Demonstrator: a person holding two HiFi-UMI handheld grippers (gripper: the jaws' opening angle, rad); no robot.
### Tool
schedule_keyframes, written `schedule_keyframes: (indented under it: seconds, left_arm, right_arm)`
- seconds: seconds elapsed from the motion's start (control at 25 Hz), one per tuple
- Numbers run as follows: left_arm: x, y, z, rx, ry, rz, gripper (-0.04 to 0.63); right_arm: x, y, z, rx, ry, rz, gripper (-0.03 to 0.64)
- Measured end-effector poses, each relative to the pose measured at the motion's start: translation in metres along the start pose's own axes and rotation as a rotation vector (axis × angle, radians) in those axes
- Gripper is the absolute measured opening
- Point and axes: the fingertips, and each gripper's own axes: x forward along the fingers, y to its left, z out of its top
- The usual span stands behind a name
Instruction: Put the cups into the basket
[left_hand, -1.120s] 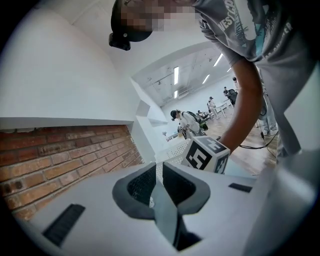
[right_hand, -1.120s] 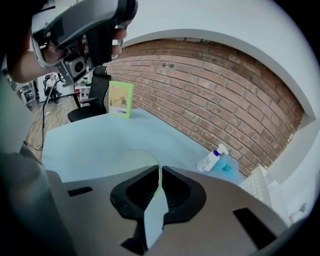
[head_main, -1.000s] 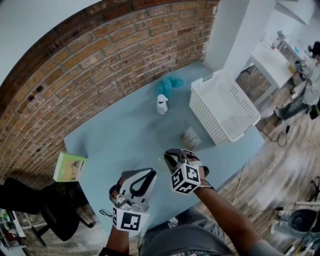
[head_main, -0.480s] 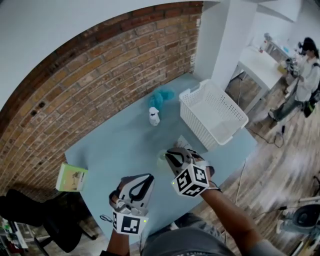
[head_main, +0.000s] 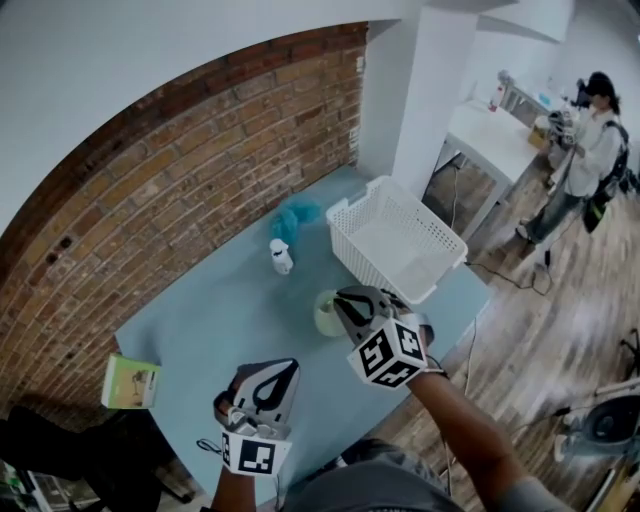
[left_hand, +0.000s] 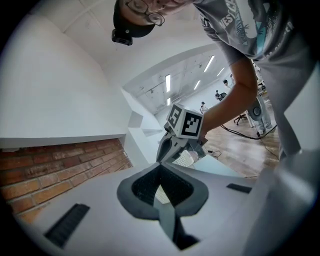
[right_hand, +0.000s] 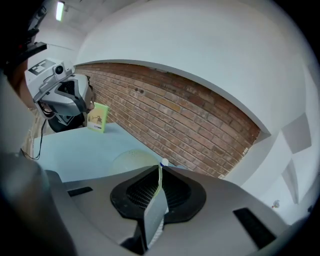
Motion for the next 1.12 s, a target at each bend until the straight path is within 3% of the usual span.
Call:
schedule_keyframes:
  seconds: [0.6, 1.12]
  left_arm:
    - [0.08, -0.001, -0.001, 0.038, 0.014, -0.067, 0.0]
    - [0.144, -0.003, -0.024, 0.041, 0.035, -0.143, 0.0]
  right_arm:
    - [-0.017, -0.117, -0.067, 0.035, 0.065, -0.143, 0.032]
    - [0.015, -0.177, -0.143, 0.091, 0.152, -0.177, 0.032]
